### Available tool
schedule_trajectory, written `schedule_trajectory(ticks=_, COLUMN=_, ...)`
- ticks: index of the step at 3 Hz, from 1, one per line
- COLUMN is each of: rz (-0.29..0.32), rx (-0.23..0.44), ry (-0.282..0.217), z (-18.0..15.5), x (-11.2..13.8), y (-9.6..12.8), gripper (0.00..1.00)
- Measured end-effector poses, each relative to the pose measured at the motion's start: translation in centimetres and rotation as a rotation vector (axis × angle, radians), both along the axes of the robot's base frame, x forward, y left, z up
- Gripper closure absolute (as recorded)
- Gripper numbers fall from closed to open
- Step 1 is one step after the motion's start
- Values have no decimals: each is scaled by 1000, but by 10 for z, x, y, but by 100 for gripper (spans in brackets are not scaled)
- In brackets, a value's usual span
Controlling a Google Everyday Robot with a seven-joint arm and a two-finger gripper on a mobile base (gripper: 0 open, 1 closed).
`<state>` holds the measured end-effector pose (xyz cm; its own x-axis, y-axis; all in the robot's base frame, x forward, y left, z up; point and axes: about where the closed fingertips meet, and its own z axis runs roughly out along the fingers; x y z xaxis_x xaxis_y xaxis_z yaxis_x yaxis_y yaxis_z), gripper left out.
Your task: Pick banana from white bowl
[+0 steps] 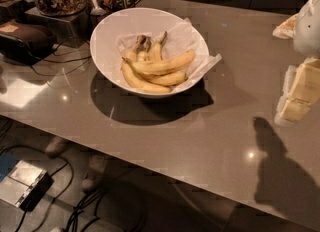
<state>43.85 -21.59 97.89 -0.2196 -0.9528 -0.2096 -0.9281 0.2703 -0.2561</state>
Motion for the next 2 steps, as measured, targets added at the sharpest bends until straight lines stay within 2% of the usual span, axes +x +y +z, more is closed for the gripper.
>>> schedule_trajectory(ticks=1, rz=1, rx=0, ry=-2, z=1, x=1, y=1, gripper=0)
schedule_trajectory(ticks=2, rz=30, rx=-30, ry=2, z=6, x=9, y=12, gripper=0)
